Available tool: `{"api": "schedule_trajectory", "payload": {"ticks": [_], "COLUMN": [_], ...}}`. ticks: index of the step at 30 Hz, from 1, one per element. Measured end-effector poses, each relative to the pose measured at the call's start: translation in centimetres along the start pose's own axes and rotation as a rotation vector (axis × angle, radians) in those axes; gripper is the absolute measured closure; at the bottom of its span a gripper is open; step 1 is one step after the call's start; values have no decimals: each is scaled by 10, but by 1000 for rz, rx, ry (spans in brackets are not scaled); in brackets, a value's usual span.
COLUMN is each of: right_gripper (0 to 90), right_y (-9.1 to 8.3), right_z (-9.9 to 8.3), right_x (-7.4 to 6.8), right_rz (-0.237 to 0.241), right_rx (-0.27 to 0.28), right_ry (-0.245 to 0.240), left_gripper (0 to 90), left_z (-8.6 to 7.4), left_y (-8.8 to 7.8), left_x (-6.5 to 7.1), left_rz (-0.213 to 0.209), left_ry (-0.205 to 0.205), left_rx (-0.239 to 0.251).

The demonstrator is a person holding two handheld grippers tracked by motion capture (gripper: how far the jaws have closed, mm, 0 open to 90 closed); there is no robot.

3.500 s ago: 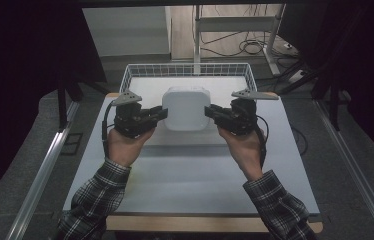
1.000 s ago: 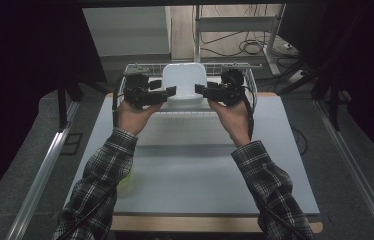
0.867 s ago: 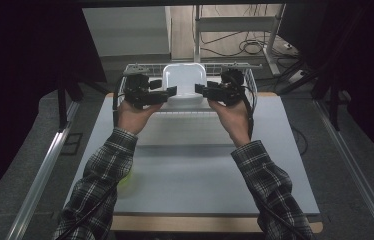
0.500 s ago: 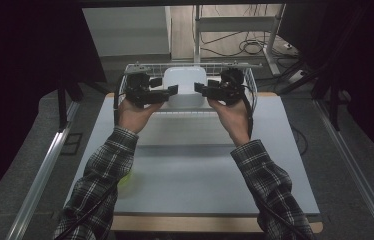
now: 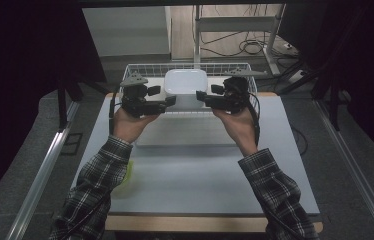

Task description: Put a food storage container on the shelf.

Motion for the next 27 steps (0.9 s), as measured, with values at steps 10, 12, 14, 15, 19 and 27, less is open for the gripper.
{"api": "schedule_trajectory", "payload": {"ticks": [10, 12, 14, 15, 19, 27], "right_gripper": [540, 556, 563, 563, 567, 551], "right_y": [20, 20, 21, 21, 23, 13], "right_z": [-12, -11, -11, -11, -8, -19], "right_x": [3, 5, 7, 7, 11, 2], "right_rz": [-74, -73, -73, -73, -83, -43], "right_rx": [-49, -45, -48, -48, -51, -34], "right_ry": [-49, -41, -36, -36, -26, -30], "left_gripper": [442, 460, 472, 475, 478, 459], "left_z": [-2, 0, 1, 1, 1, -10], "left_y": [13, 13, 13, 13, 15, 3], "left_x": [-5, -7, -8, -8, -8, 3], "left_rz": [43, 28, 28, 28, 36, 29], "left_ry": [-18, -38, -41, -41, -41, 9], "left_rx": [-23, -17, -19, -19, -25, -30]}}
Point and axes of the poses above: each handheld gripper's, and its own axes: y roughly forward along the jaws, z roughly out of its top, x roughly to its right, the point moved 10 cm from there along y, roughly forward along the jaws, and after that the axes turned 15 degrees about -x, right-handed, at the moved point
